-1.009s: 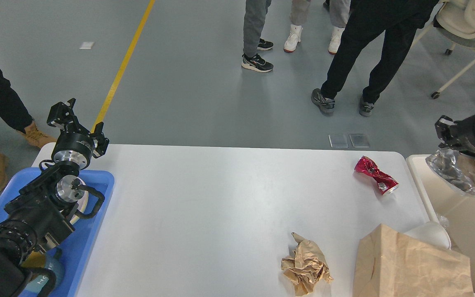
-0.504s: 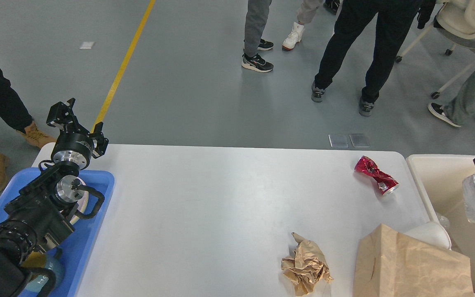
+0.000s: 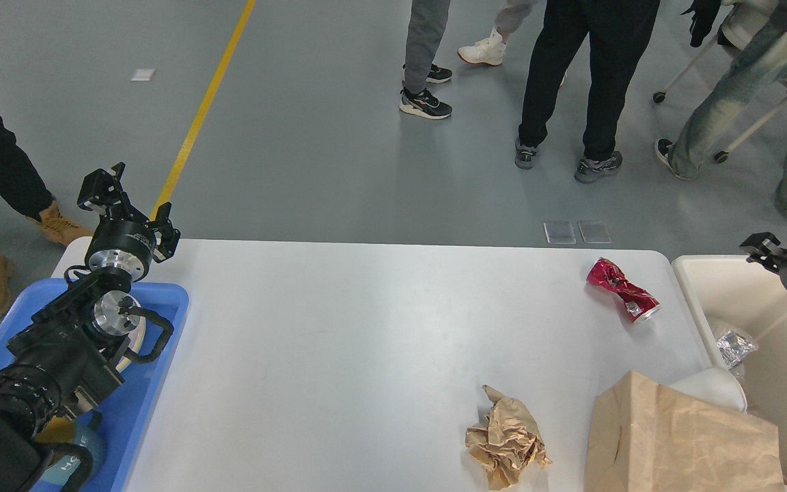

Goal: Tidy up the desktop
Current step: 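Lower the right gripper onto the large brown paper bag and grasp it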

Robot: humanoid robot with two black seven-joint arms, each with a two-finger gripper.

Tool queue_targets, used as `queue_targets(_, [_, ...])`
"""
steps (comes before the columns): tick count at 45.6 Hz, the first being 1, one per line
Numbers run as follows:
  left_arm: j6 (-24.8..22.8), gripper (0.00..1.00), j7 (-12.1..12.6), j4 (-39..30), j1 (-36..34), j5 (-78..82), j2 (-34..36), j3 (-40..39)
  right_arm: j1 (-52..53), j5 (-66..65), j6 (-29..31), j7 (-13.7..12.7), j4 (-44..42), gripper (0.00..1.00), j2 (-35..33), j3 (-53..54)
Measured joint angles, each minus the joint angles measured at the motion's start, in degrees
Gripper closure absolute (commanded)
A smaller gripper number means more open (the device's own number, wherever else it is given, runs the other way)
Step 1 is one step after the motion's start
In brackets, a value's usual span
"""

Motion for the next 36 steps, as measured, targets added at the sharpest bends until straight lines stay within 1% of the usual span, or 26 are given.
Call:
queue_targets(8, [0.0, 0.04, 0.0, 0.0, 0.0, 0.0, 0.0, 0.0, 12.3, -0.1, 1.9, -0.1, 9.1, 0.00, 3.9, -2.9])
queue_targets(17, [0.0, 0.04, 0.0, 0.0, 0.0, 0.0, 0.0, 0.0, 27.6, 0.2, 4.6, -0.1, 23.0, 0.00, 9.9, -7.8])
queue_targets(20, [0.0, 0.04, 0.0, 0.0, 0.0, 0.0, 0.0, 0.0, 32.6, 0.2, 7.4, 0.0, 27.2, 0.00, 11.5, -8.3])
queue_targets(25, [0.0, 0.04, 0.0, 0.0, 0.0, 0.0, 0.0, 0.0, 39.7, 0.3, 15.3, 0.1, 31.9, 0.00, 14.0, -8.5])
queue_targets(32, [0.0, 0.04, 0.0, 0.0, 0.0, 0.0, 0.0, 0.0, 45.7, 0.3, 28.4, 0.2, 34.2, 0.00, 16.3, -8.1])
queue_targets(36, [0.0, 0.04, 0.0, 0.0, 0.0, 0.0, 0.0, 0.0, 46.5, 0.3, 32.8, 0.2, 34.6, 0.00, 16.6, -7.9])
